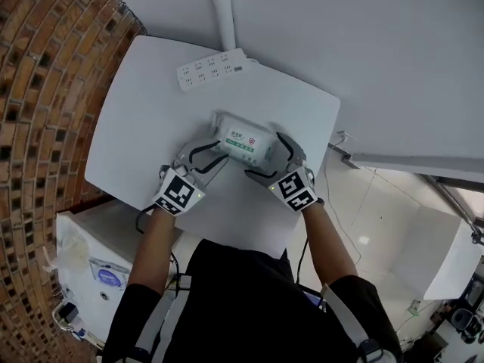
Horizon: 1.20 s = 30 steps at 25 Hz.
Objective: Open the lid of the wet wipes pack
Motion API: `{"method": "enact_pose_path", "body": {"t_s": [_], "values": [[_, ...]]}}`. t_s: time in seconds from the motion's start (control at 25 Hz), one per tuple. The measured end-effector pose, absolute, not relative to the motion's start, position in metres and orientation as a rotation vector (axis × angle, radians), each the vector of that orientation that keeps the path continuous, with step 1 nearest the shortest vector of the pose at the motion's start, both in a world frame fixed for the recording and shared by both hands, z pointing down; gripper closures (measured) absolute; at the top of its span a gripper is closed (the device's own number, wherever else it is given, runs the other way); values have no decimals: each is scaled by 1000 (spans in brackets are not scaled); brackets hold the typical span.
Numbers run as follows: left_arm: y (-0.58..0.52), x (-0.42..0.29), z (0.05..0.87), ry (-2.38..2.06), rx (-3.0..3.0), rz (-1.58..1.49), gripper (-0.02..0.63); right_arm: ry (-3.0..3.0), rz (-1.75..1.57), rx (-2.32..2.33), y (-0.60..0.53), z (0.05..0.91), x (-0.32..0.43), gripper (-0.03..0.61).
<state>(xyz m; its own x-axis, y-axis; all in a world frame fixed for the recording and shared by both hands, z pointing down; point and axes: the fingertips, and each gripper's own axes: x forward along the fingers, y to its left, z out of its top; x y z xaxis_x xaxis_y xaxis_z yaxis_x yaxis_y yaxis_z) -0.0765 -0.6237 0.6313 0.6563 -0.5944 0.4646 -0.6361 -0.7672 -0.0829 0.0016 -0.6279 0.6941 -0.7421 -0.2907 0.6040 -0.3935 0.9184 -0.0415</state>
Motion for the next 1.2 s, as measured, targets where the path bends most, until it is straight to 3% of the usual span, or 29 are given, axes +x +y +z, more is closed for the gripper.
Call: {"method": "enact_pose_path", "body": {"t_s": [0.28, 0.44, 0.84, 1.2], "values": [[-611, -82, 655, -985, 2766, 948, 464, -2447, 204, 383, -635, 717, -22, -12], [-612, -81, 661, -968, 2761, 999, 431, -2453, 212, 373, -637, 724, -25, -12], [-625, -55, 668, -658, 2902, 1323, 399, -2344, 173, 331, -634, 736, -25, 35], [-637, -38, 679, -324, 2885, 1564, 351, -2326, 181, 336, -632, 738, -26, 37]]}}
